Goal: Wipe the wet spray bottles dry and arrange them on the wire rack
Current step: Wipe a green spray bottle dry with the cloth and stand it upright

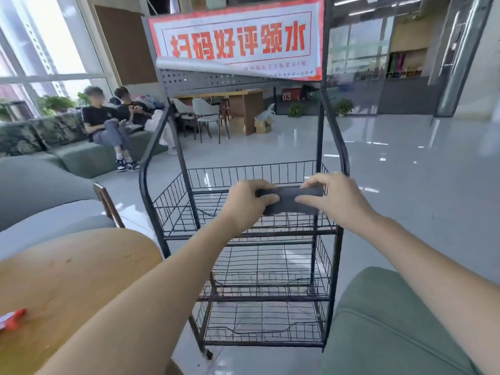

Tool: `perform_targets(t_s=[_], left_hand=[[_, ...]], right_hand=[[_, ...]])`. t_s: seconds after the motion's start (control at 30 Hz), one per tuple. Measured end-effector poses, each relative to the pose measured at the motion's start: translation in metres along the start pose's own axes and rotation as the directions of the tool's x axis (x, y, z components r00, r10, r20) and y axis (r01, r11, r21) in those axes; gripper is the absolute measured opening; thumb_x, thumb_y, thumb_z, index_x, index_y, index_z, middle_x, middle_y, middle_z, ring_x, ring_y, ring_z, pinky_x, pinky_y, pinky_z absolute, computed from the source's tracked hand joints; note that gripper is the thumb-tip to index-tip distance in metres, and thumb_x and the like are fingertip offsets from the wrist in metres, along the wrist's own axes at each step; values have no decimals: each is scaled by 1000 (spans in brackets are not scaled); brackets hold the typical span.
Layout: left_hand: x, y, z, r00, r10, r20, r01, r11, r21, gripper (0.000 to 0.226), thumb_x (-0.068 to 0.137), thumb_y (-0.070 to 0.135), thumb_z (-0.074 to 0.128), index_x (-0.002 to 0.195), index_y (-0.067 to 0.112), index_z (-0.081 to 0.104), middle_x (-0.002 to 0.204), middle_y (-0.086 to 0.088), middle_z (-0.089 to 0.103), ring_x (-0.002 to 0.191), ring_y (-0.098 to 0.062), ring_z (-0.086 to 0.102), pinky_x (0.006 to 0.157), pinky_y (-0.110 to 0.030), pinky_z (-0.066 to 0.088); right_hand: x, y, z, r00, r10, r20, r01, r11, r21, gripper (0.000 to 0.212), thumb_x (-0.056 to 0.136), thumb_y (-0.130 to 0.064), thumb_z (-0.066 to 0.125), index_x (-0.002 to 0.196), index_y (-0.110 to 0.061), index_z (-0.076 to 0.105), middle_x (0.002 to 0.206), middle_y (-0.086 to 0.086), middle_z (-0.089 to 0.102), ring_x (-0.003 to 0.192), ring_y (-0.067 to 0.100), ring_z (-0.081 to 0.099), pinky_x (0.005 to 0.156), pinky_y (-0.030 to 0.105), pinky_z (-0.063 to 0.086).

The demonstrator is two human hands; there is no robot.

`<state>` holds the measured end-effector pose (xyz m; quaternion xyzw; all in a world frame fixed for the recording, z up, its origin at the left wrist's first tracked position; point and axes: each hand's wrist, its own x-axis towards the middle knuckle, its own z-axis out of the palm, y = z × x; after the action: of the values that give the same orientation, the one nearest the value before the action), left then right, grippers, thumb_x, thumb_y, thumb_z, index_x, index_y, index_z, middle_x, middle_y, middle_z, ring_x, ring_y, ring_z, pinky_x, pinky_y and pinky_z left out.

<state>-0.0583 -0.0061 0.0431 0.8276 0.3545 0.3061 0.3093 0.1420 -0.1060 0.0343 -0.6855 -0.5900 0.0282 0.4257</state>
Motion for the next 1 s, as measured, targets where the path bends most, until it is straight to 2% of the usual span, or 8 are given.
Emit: perform_targets(t_s=[0.23,0.3,0.43,0.53,0.6,0.73,0.87,1.0], left_hand=[[-151,-13,-106,977,-145,-155,116,977,-181,16,106,7,64,106,13,79,97,-6,81,86,-10,73,81,-24,61],[-205,-24,-132,950,-193,-245,140,965,-221,18,107,7,63,105,17,78,97,-5,81,90,-14,73,82,-30,63],[-313,-46,-172,873,-223,-434,132,964,-231,25,104,7,68,118,27,69,103,-1,76,90,-5,73,75,-17,56],[-385,-66,-196,811,-193,-552,124,979,-161,35,93,30,75,126,40,67,117,2,74,105,-5,72,89,-22,57],[-423,-77,-210,782,-202,-590,124,978,-170,35,95,29,76,128,39,68,122,5,74,114,-9,70,97,-26,57],[-469,-87,-235,715,-257,-650,98,958,-271,27,102,6,70,123,23,69,109,-6,79,102,-18,75,84,-26,60],[-486,-104,-238,564,-307,-767,73,943,-324,14,102,2,68,109,15,67,96,-13,79,93,-32,76,82,-41,62],[-484,-136,-227,481,-337,-810,128,940,-315,14,102,5,69,97,18,72,98,-7,79,96,-22,76,85,-39,60]], right_hand=[[-44,-112,41,949,-146,279,0,886,463,26,87,-28,82,109,-35,70,104,-12,78,102,7,72,91,33,55],[-69,-150,64,925,-177,337,-31,847,530,30,88,-26,81,113,-35,68,106,-8,79,102,9,73,91,33,57],[-129,-226,123,894,-219,390,-104,747,657,33,85,-14,83,107,-15,59,97,2,78,94,18,76,85,43,63],[-172,-279,168,852,-273,447,-150,690,708,39,82,-19,87,100,-15,52,95,4,79,94,27,76,89,57,59],[-193,-311,197,816,-328,475,-145,680,718,44,78,-27,91,101,-15,55,98,7,79,94,29,75,90,59,57],[-225,-363,244,763,-376,527,-232,601,765,45,78,-22,88,112,-12,60,97,-2,80,92,18,75,88,45,58],[-247,-385,281,685,-422,594,-529,273,804,43,69,-14,81,107,-1,64,96,10,74,86,17,72,75,25,57],[-248,-386,314,651,-412,638,-629,179,757,38,73,-16,79,105,2,68,100,18,71,88,25,70,76,29,56]])
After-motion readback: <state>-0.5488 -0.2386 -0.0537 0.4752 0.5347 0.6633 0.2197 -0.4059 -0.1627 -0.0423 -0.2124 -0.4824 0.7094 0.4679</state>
